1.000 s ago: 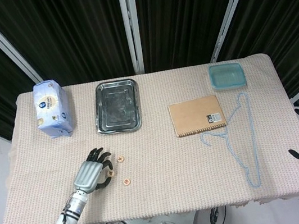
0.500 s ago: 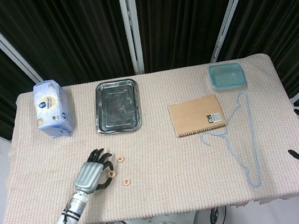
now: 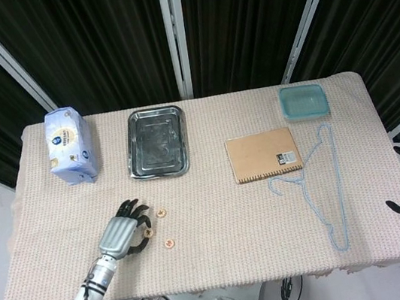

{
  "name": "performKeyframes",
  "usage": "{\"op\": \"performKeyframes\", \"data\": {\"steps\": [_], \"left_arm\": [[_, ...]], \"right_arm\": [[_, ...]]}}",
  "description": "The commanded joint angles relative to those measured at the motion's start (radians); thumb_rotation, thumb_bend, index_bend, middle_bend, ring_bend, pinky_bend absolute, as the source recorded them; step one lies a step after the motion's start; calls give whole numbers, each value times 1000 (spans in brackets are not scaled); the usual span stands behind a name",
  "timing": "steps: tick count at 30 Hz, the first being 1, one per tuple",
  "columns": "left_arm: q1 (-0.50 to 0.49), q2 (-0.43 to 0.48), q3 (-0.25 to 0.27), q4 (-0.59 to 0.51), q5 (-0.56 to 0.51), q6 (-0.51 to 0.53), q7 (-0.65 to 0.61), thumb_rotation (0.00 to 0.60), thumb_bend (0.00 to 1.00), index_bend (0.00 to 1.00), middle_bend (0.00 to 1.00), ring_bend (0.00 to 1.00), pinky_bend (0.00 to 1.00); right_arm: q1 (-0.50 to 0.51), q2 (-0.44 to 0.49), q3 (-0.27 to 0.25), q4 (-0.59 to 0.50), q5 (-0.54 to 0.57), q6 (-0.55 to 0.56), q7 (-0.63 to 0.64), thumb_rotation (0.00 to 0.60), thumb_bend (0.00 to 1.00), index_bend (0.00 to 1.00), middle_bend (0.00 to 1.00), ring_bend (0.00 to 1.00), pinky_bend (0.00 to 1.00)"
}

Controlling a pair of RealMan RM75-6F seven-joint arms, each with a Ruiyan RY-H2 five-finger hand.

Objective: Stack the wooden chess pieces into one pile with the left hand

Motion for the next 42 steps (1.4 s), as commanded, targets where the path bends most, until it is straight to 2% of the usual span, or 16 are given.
{"op": "performKeyframes", "data": {"steps": [1,11,18,23,31,42], "left_arm": [[-1,7,3,-7,2,-1,-4,600,337,414,142,0,0],[1,34,7,-44,19,19,-7,600,333,355,136,0,0],[-6,98,-39,-100,8,53,8,600,329,356,135,0,0],[-46,54,-76,8,-29,0,-52,600,301,360,135,0,0],[-81,-17,-81,151,-50,-58,-113,600,300,393,135,0,0],[-88,-26,-66,191,-56,-79,-132,600,298,401,135,0,0]], "right_arm": [[0,0,0,0,0,0,-1,600,73,0,0,0,0],[-3,1,2,-1,2,4,3,600,74,0,0,0,0],[-3,3,2,1,1,4,9,600,74,0,0,0,0],[-4,3,2,-1,-2,6,7,600,74,0,0,0,0],[-4,3,5,3,7,2,11,600,73,0,0,0,0],[0,2,11,9,22,-10,13,600,74,0,0,0,0]]}}
